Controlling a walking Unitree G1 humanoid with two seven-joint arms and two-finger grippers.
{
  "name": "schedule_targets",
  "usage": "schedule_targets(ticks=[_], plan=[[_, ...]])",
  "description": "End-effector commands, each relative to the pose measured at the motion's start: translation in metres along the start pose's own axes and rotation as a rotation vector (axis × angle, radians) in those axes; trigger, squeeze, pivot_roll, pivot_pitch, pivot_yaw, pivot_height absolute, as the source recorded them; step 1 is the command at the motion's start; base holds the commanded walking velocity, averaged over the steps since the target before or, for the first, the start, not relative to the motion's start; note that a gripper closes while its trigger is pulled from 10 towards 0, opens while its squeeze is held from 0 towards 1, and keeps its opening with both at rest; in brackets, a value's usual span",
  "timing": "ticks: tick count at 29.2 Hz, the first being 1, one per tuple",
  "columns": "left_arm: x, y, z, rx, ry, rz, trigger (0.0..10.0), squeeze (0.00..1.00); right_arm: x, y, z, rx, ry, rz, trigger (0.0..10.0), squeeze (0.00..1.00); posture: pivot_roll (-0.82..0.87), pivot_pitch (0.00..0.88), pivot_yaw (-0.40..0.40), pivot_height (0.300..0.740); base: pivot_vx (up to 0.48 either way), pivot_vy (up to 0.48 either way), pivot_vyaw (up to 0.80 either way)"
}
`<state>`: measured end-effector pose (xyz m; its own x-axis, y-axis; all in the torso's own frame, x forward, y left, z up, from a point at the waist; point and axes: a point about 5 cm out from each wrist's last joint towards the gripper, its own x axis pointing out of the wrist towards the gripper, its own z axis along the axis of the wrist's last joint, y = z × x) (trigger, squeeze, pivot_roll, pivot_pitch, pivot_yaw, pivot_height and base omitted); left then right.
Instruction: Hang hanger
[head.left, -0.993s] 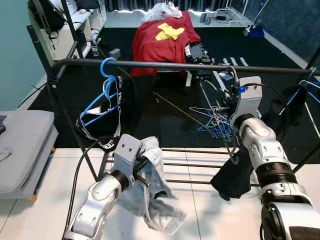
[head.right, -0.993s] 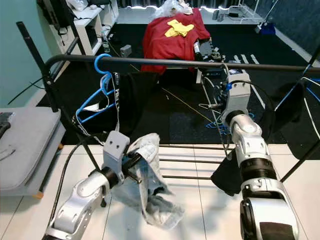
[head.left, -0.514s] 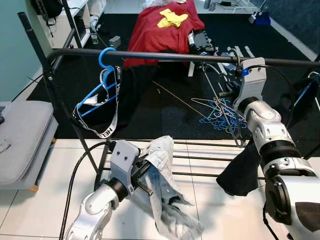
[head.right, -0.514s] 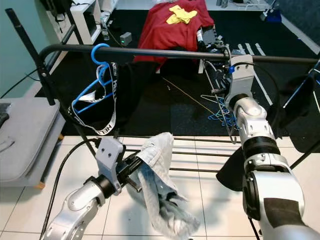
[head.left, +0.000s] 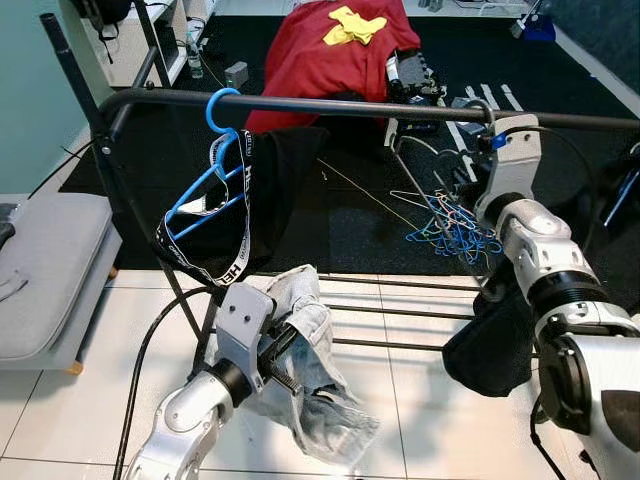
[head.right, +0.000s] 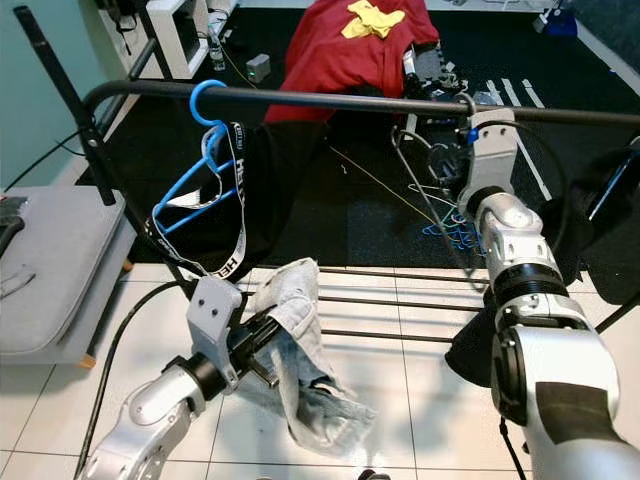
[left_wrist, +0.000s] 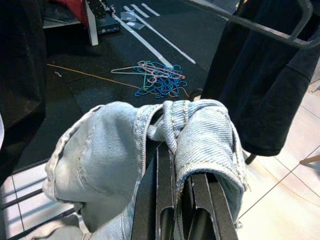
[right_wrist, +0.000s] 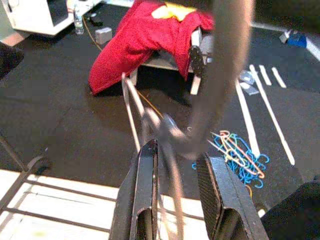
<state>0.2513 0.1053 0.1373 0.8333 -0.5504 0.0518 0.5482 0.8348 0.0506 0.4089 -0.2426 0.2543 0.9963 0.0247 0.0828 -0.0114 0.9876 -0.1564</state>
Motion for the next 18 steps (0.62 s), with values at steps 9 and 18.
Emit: schedule_targets(ticks=[9, 18], plan=[[0.002, 0.015, -0.004, -0.010, 0.013, 0.045, 10.0, 0.00, -0.019, 0.022, 0.018, -0.096, -0.202, -0.023, 10.0, 0.00, 0.03, 0.137, 0.030, 0.740, 0.000, 0.000, 0.00], [0.005, 0.029, -0.010, -0.041, 0.051, 0.115, 10.0, 0.00, -0.073, 0.039, 0.022, -0.163, -0.238, -0.156, 10.0, 0.00, 0.01, 0.091, 0.064, 0.740, 0.000, 0.000, 0.00]])
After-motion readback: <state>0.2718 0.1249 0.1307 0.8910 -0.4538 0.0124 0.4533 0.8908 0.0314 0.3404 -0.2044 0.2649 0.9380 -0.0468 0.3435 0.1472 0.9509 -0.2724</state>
